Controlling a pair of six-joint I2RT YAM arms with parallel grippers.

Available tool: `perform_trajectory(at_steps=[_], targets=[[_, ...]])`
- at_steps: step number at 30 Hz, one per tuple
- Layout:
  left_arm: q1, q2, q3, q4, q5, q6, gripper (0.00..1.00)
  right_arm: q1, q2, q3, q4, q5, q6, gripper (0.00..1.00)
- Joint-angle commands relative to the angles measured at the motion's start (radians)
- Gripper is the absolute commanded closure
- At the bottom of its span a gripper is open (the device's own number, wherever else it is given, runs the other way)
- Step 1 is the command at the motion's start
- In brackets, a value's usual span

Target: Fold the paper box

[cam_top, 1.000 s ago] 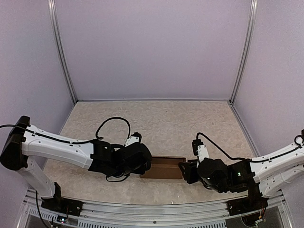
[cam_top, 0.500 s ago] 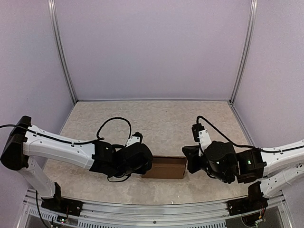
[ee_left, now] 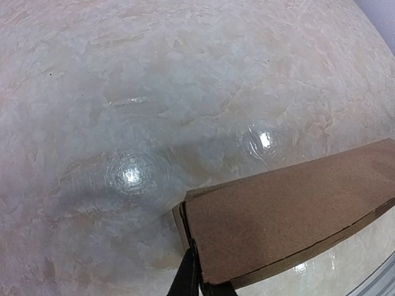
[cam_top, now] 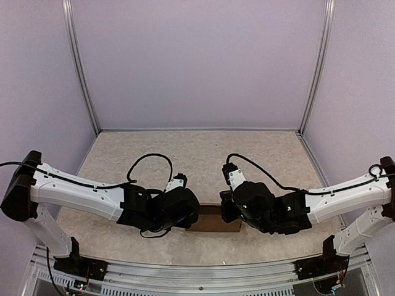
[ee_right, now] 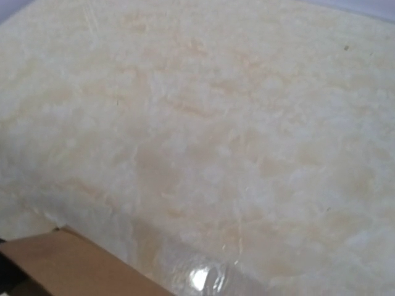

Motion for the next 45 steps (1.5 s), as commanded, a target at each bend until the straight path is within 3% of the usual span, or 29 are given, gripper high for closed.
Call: perform_trajectory(at_steps=[1,8,12,18,25,26,30,32,42,45], targets=[[-0.014,0.05,-0.023,-0.078,0.111,0.023,0.93,-0.004,0.079,0.002,0.062,-0.042,0.062,1.0],[-0.019,0.002,-0.024,-0.057,0.122,0.057,0.7,-0.001,0.185,-0.036,0.109,-0.07,0.149,1.0],[-0.019,-0.03,-0.031,-0.04,0.144,0.075,0.61,0.011,0.229,-0.039,0.107,-0.043,0.16,1.0],[-0.018,-0.121,-0.063,0.001,0.244,0.149,0.51,0.013,0.26,-0.081,0.147,-0.031,0.19,1.0],[-0.004,-0.254,-0.123,0.076,0.361,0.202,0.48,0.017,0.284,-0.116,0.185,-0.033,0.211,1.0],[0.01,-0.275,-0.135,0.095,0.373,0.205,0.5,0.02,0.286,-0.123,0.195,-0.035,0.215,1.0],[0.09,-0.337,-0.205,0.228,0.485,0.213,0.86,0.022,0.288,-0.143,0.226,-0.058,0.229,1.0],[0.121,-0.354,-0.234,0.304,0.536,0.216,0.98,0.024,0.287,-0.147,0.226,-0.06,0.231,1.0],[0.242,-0.273,-0.286,0.625,0.797,0.2,1.0,0.027,0.287,-0.153,0.241,-0.075,0.238,1.0],[0.264,-0.219,-0.291,0.648,0.826,0.198,1.0,0.027,0.285,-0.153,0.242,-0.078,0.239,1.0]])
